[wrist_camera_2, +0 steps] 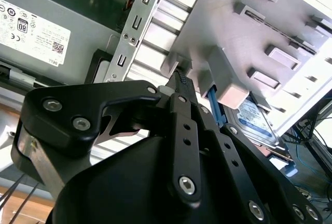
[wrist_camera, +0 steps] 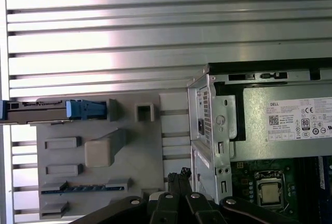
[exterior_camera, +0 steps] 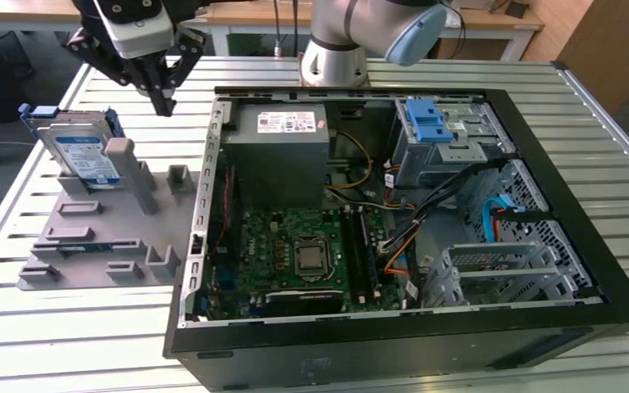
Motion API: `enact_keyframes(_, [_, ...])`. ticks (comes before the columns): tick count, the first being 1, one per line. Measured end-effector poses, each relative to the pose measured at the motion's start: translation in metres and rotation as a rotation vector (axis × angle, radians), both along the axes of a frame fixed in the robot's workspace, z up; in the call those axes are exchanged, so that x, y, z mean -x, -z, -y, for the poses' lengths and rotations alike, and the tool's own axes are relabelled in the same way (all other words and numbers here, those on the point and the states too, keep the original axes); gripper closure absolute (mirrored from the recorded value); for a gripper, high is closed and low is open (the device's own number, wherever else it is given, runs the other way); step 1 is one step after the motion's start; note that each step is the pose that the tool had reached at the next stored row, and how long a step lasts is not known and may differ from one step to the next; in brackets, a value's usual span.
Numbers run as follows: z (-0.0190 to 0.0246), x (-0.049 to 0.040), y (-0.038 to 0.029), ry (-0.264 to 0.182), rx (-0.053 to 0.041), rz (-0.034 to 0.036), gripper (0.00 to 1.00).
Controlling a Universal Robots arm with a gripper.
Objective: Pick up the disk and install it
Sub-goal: 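Reach for the disk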
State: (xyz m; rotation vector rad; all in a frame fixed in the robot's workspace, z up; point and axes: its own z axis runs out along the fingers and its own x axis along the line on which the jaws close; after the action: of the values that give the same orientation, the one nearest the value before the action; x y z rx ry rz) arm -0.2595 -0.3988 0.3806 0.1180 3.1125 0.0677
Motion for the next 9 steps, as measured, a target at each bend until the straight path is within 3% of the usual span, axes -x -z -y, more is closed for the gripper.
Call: enact_keyframes(9, [0.0000,0.0023,0.0003,0.000,0.0000,0.0000,0.89])
